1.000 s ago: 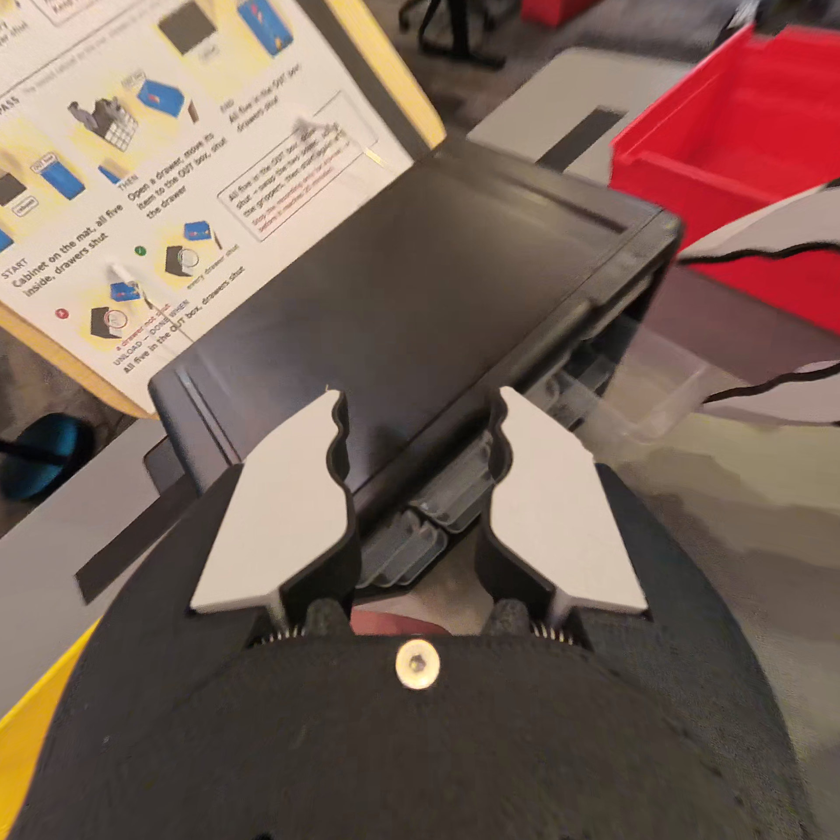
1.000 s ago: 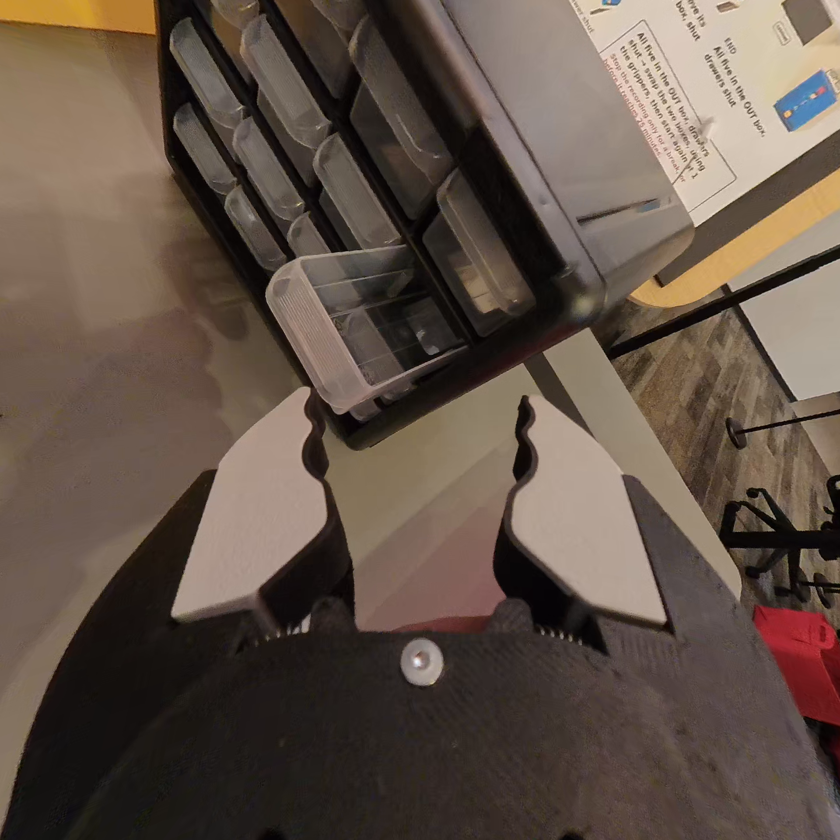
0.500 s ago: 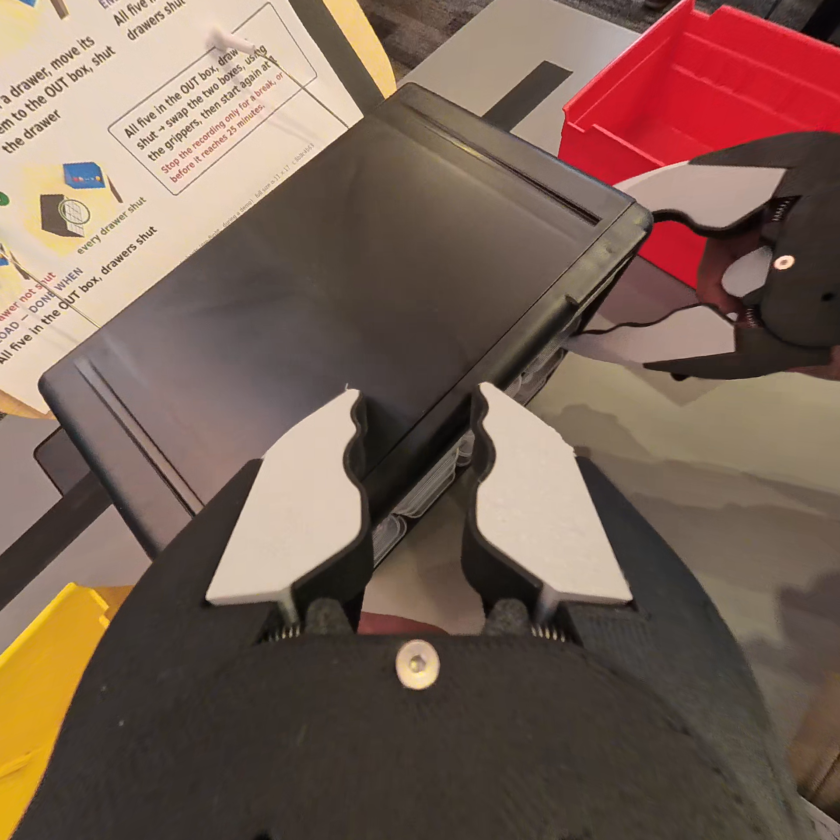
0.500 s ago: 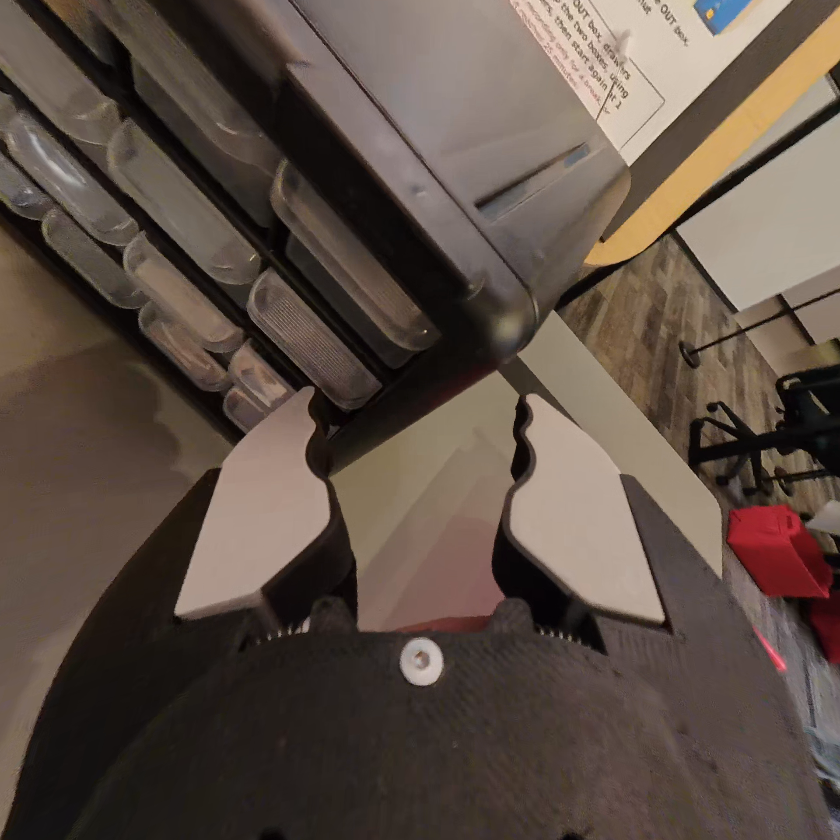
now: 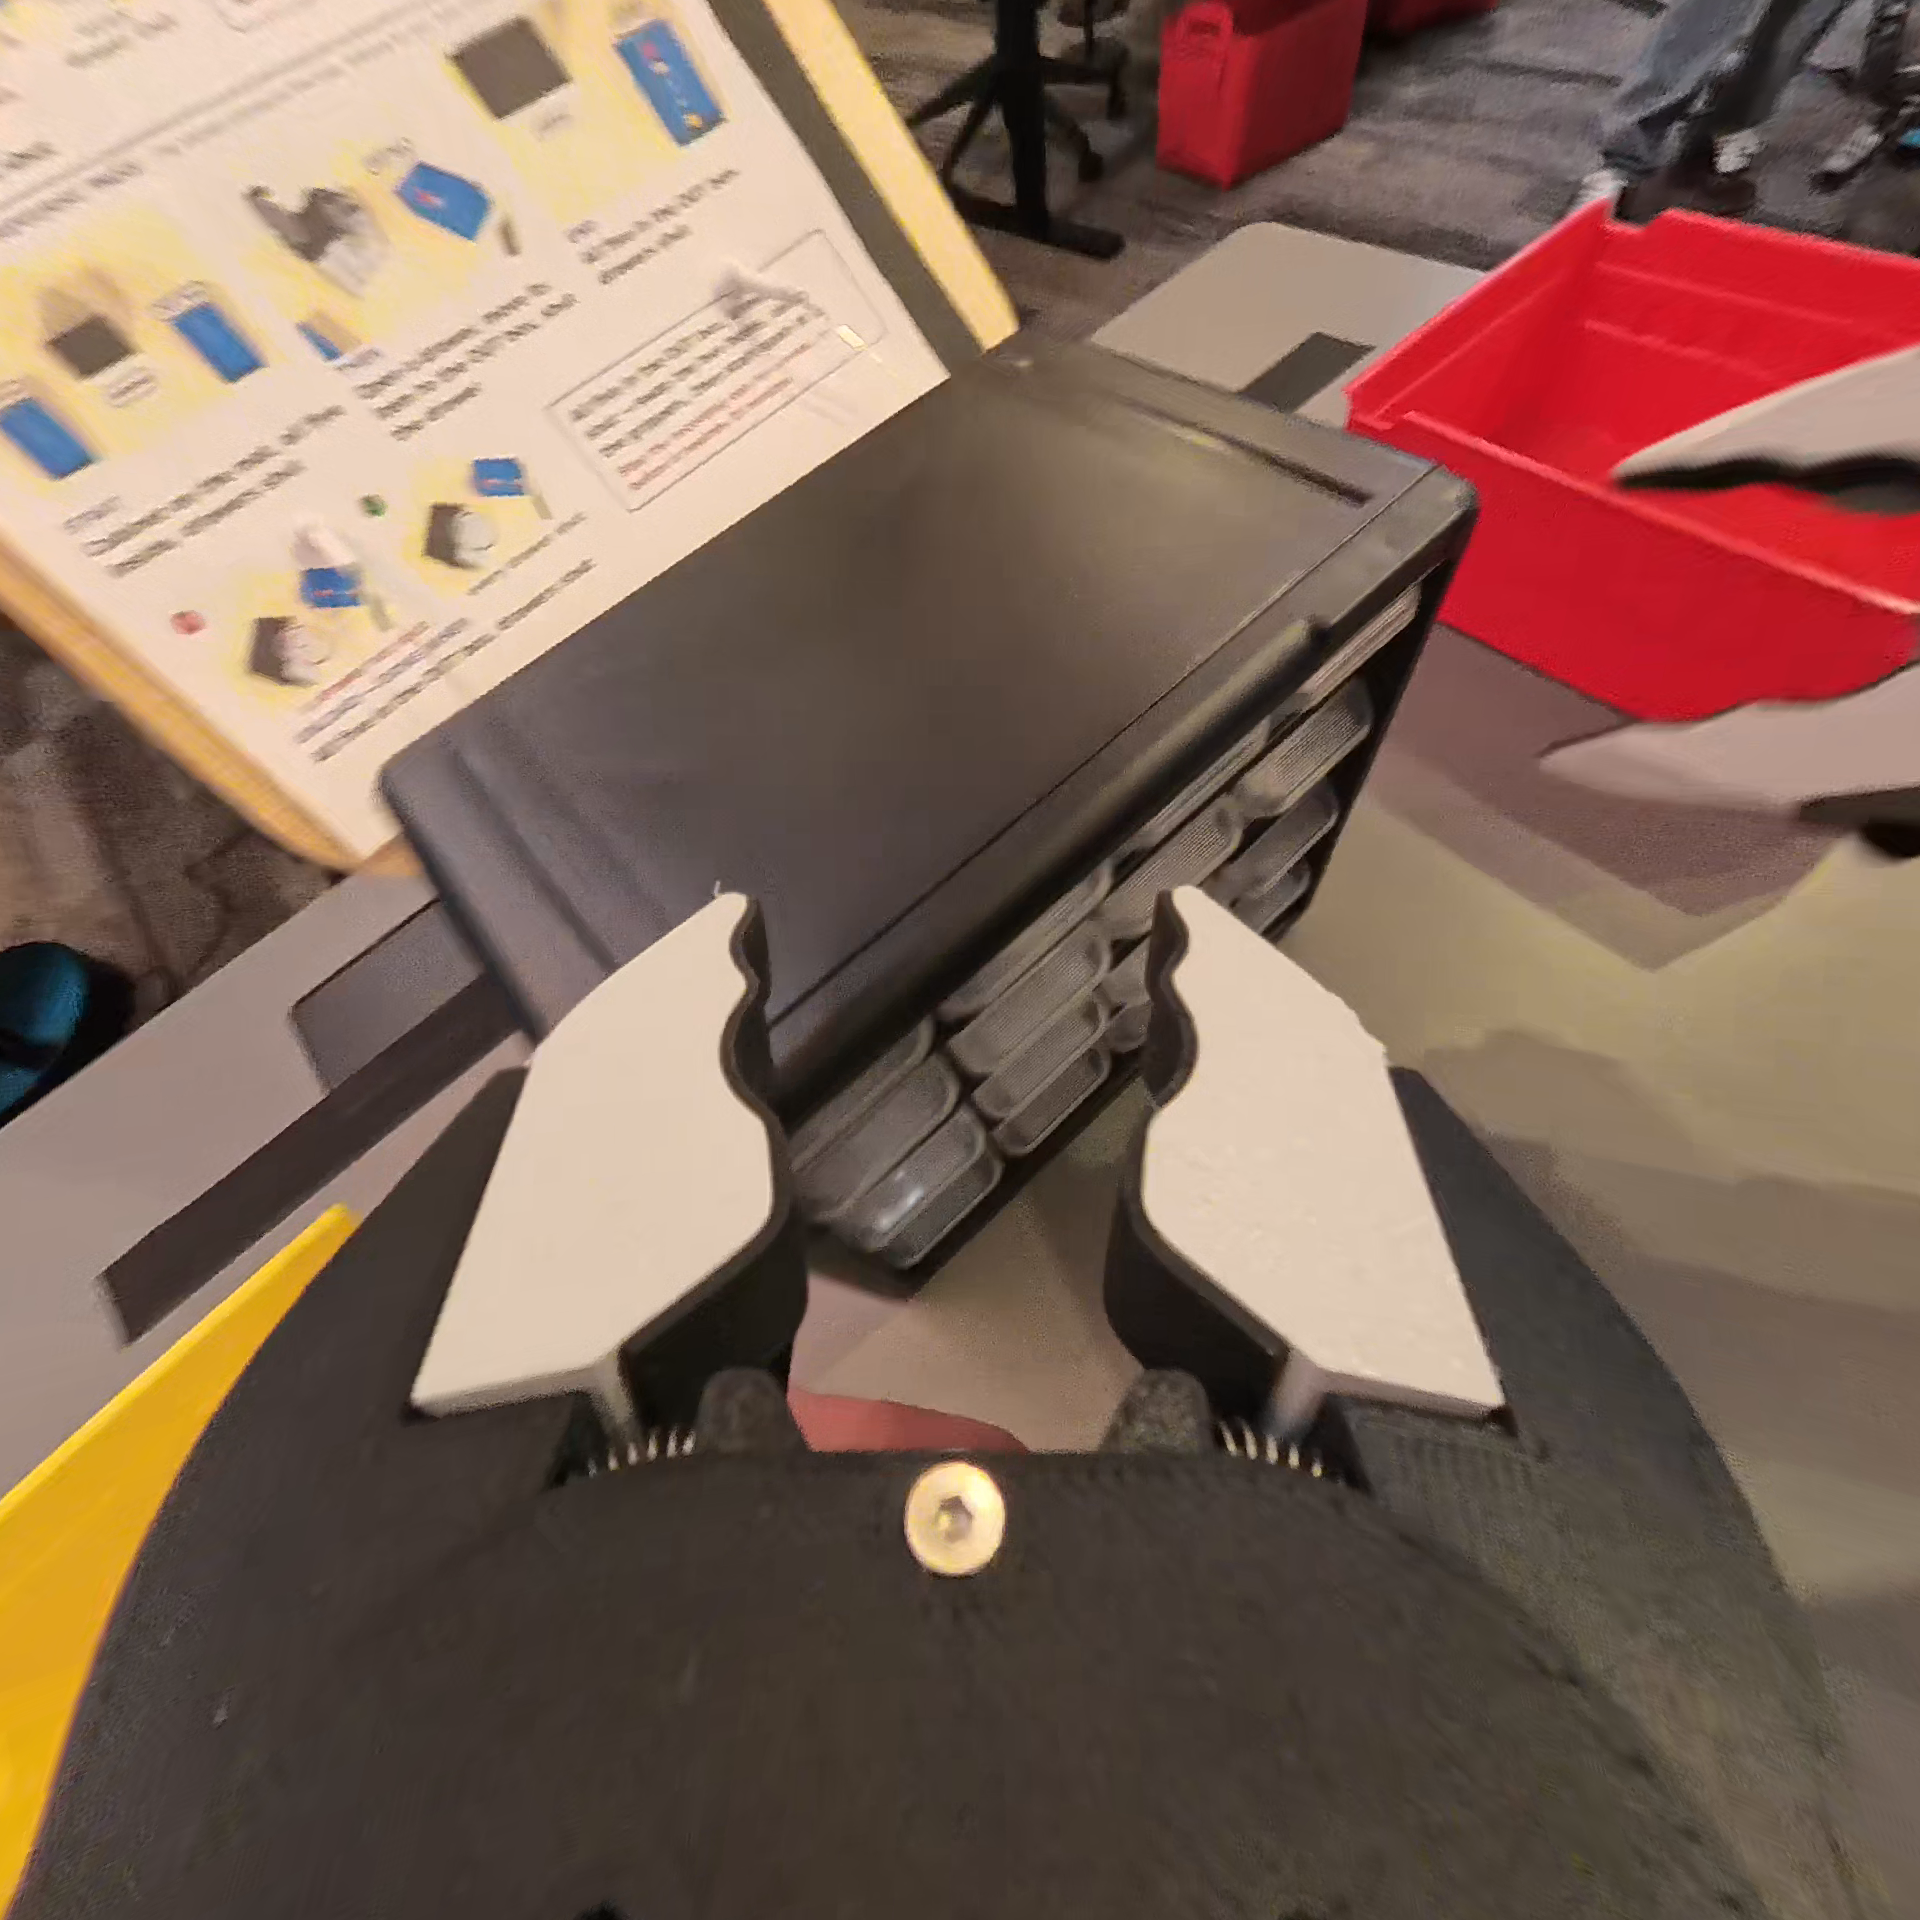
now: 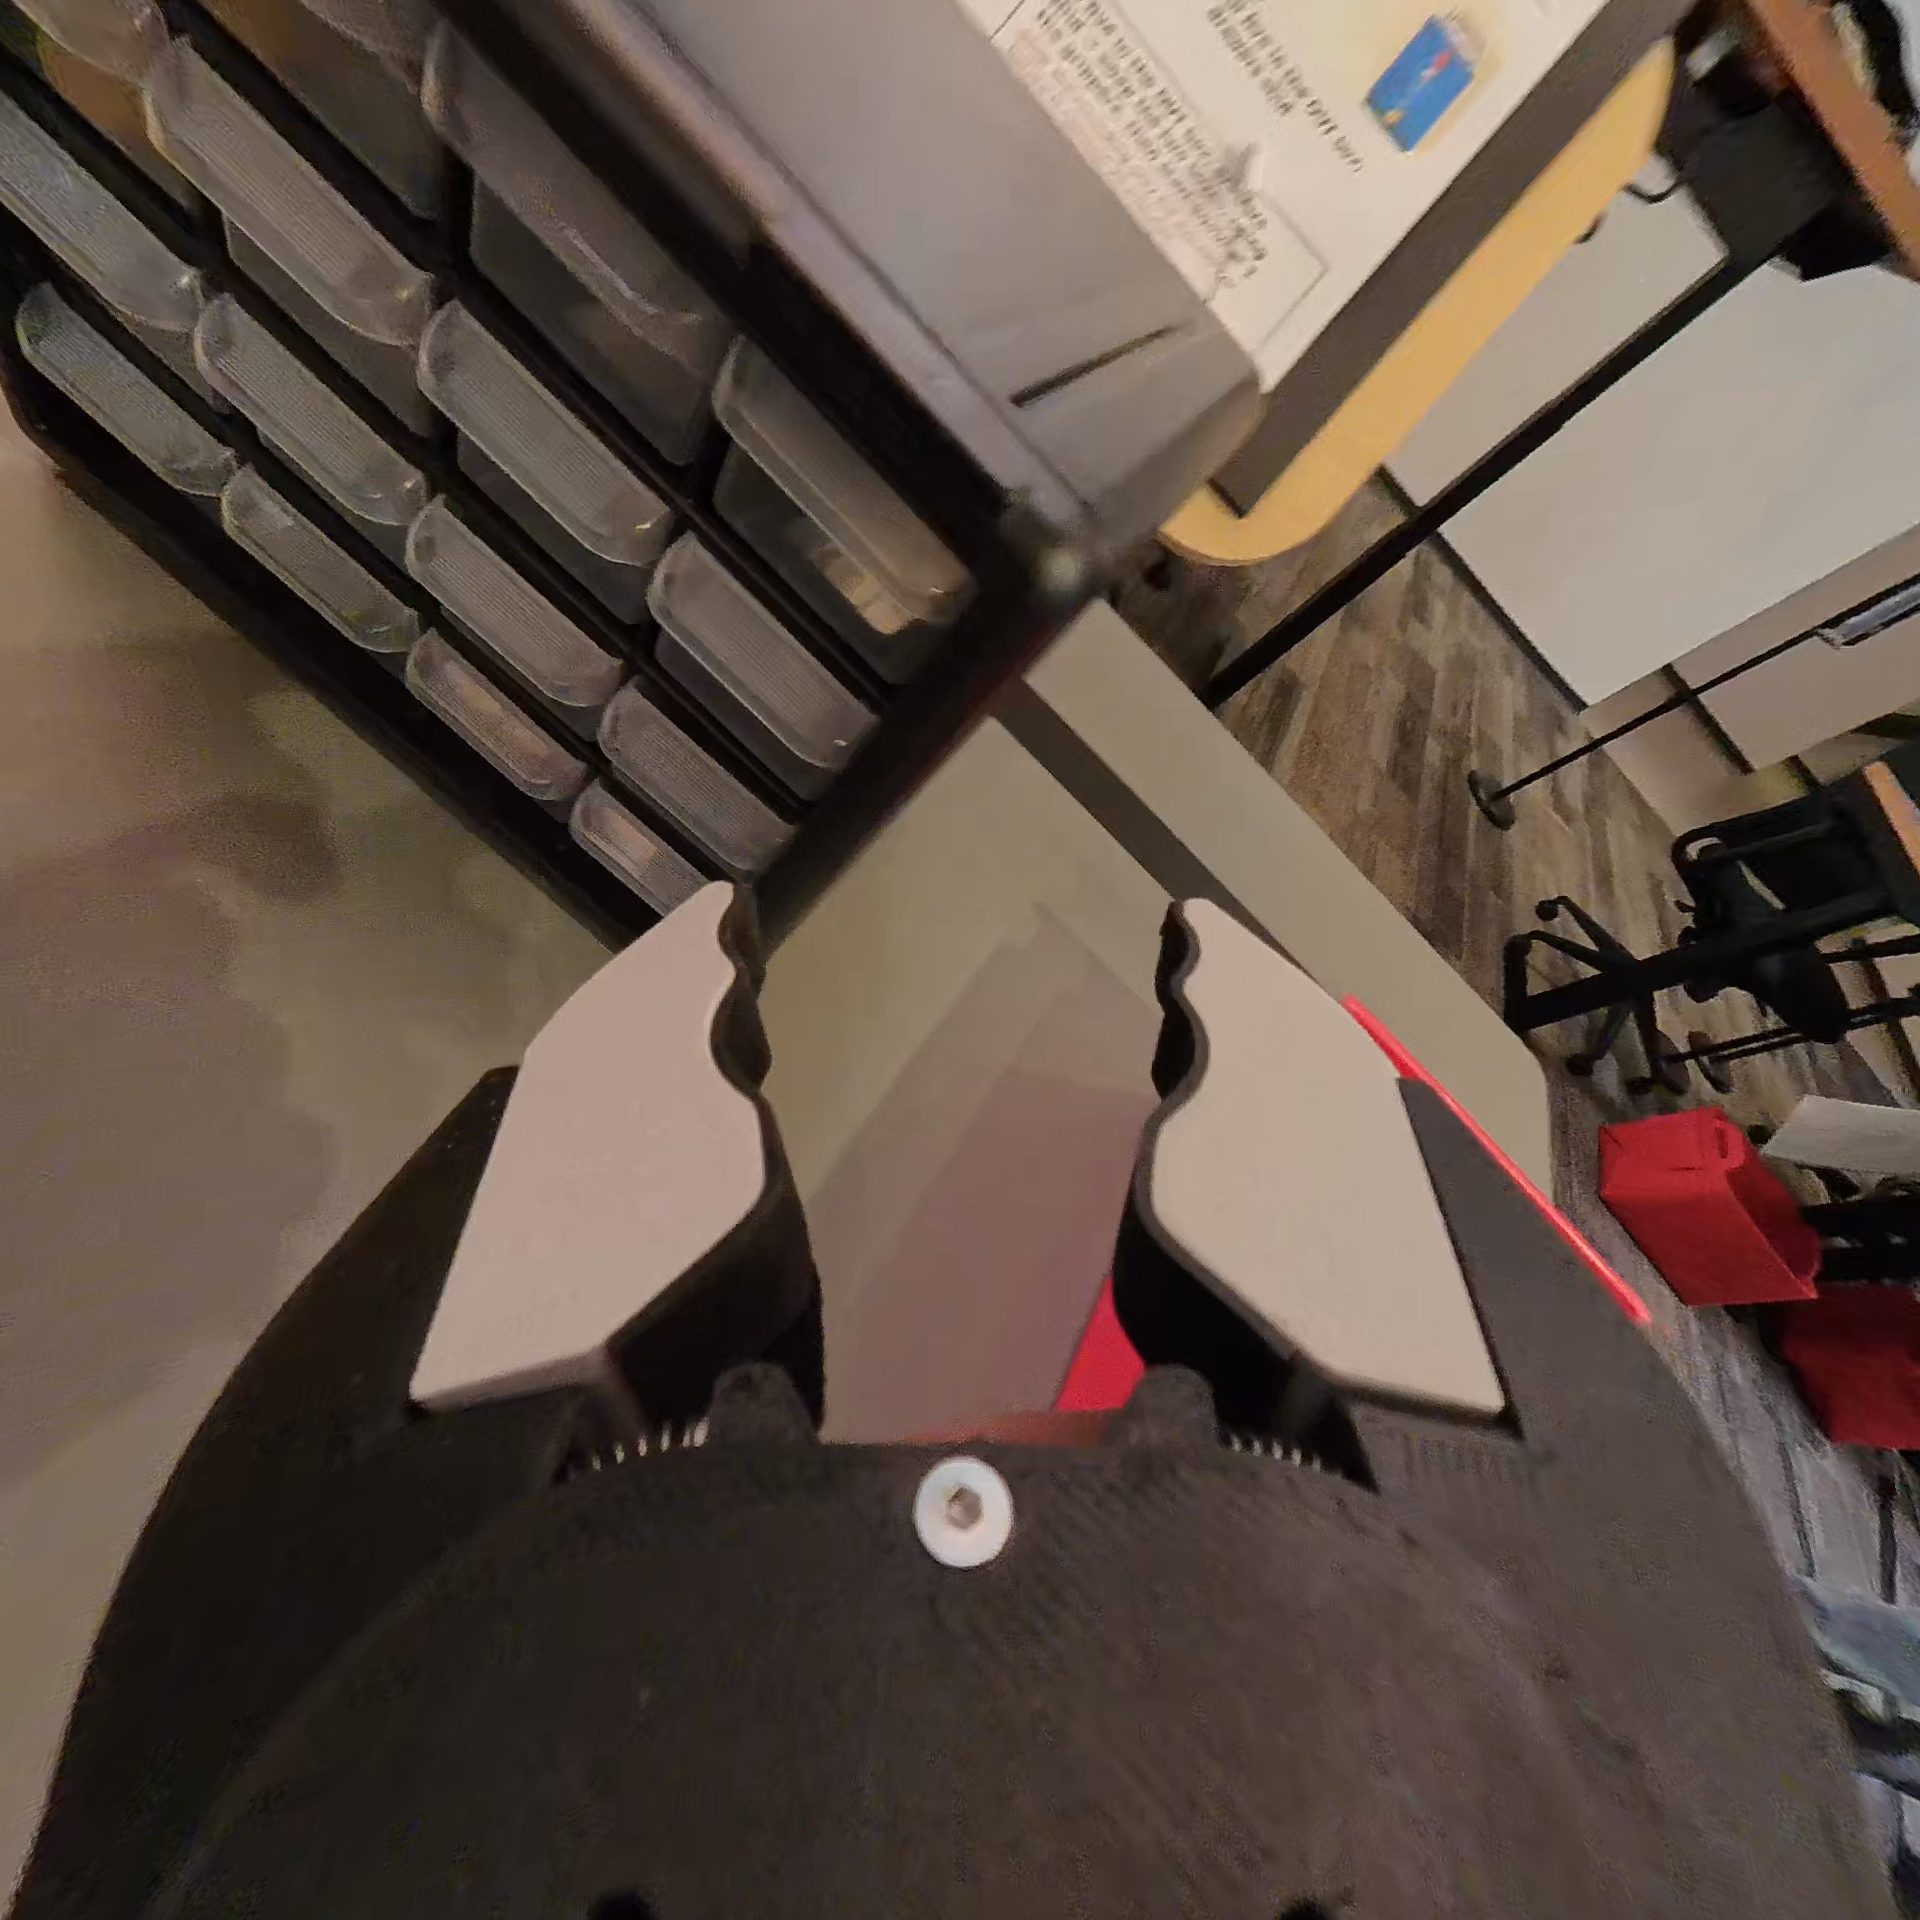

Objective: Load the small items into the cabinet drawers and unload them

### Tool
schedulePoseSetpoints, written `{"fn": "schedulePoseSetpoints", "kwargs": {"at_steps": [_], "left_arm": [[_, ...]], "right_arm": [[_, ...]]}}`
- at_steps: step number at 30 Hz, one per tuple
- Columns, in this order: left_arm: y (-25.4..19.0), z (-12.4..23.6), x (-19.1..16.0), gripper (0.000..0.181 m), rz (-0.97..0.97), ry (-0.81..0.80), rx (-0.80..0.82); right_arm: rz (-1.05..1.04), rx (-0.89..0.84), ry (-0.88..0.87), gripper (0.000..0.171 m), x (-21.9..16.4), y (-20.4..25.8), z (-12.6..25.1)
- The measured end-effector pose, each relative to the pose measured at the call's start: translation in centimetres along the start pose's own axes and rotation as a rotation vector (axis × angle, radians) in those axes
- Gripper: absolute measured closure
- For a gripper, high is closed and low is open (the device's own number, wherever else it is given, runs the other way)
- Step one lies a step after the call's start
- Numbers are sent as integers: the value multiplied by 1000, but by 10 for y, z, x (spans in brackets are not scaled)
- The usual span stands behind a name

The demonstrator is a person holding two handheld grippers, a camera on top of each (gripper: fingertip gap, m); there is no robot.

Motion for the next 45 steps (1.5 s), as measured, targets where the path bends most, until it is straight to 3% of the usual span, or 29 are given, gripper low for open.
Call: {"fn": "schedulePoseSetpoints", "kwargs": {"at_steps": [4, 8, 11, 16, 21, 27, 29, 31, 37, 38, 42, 45], "left_arm": [[32, 27, -50, 112, 59, 45, 92], [79, 56, -113, 111, 177, 88, 190], [115, 81, -163, 122, 285, 93, 274], [153, 94, -252, 110, 440, 223, 370], [167, 94, -298, 107, 527, 283, 395], [179, 94, -315, 116, 537, 286, 465], [183, 99, -315, 110, 553, 279, 486], [189, 111, -316, 110, 558, 247, 546], [193, 96, -342, 114, 644, 292, 426], [194, 91, -343, 120, 658, 270, 391], [193, 78, -355, 162, 689, 263, 296], [195, 80, -359, 175, 604, 319, 336]], "right_arm": [[-64, -30, 3, 103, -25, -32, 35], [-143, -99, 91, 106, -74, -80, 58], [-216, -161, 179, 126, -129, -122, 71], [-425, -213, 355, 106, -234, -171, 80], [-526, -210, 503, 111, -307, -186, 73], [-604, -49, 538, 117, -338, -176, 47], [-637, 23, 527, 118, -339, -170, 37], [-646, 24, 525, 127, -342, -169, 32], [-644, 55, 525, 155, -345, -164, 24], [-648, 74, 519, 163, -345, -162, 22], [-671, 76, 497, 164, -344, -160, 22], [-675, 90, 488, 166, -344, -159, 22]]}}
Point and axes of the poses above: each gripper's, where its closed fingertips meet, z back along the fingers, x out of its top, y = z × x across the jaws, the point moved 3 cm from there along z, back along the fingers, and after that the axes turned 14 degrees about y, right-handed, at the moved point
